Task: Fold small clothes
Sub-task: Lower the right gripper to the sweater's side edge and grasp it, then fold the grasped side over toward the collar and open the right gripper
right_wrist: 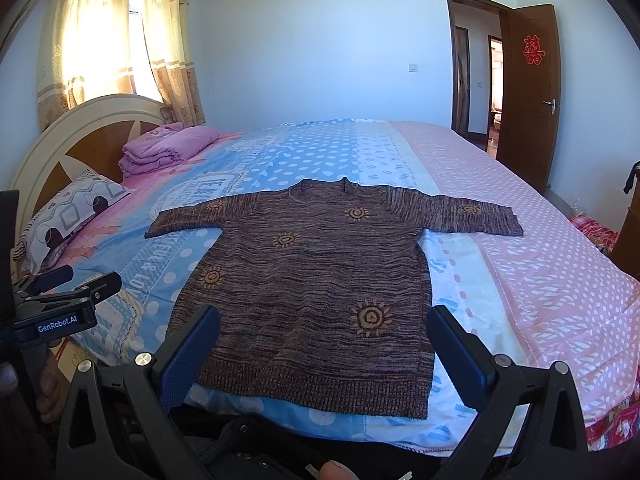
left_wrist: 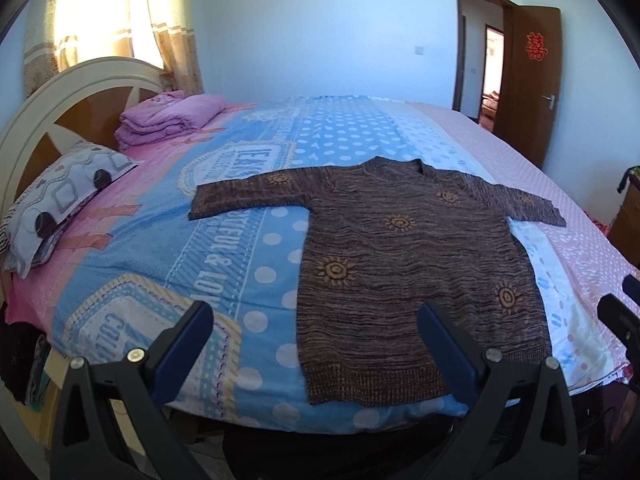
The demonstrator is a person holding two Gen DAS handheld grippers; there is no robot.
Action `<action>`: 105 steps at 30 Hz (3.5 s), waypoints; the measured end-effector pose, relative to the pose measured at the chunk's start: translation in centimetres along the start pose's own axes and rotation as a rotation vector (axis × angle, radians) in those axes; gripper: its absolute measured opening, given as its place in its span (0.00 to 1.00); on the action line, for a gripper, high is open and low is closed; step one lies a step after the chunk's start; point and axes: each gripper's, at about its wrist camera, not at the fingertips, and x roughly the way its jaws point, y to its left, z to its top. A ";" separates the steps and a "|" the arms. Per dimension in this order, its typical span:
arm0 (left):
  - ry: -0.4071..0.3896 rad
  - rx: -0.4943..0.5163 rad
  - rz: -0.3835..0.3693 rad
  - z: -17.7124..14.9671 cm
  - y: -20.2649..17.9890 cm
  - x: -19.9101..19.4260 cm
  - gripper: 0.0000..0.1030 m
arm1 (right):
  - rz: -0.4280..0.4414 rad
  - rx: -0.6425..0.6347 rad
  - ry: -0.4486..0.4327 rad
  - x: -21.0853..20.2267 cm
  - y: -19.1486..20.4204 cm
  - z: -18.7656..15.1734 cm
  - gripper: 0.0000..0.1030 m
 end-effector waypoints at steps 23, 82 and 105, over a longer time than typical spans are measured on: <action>-0.015 0.209 0.117 9.3 -4.4 17.6 1.00 | -0.227 0.237 0.202 17.2 -21.4 5.7 0.95; 0.094 -0.057 0.075 11.6 0.5 28.9 1.00 | -0.062 0.070 0.057 27.9 -13.1 25.0 0.01; 0.084 0.148 0.020 13.8 -5.2 26.3 1.00 | 0.120 -0.188 0.282 33.8 -4.1 11.5 0.37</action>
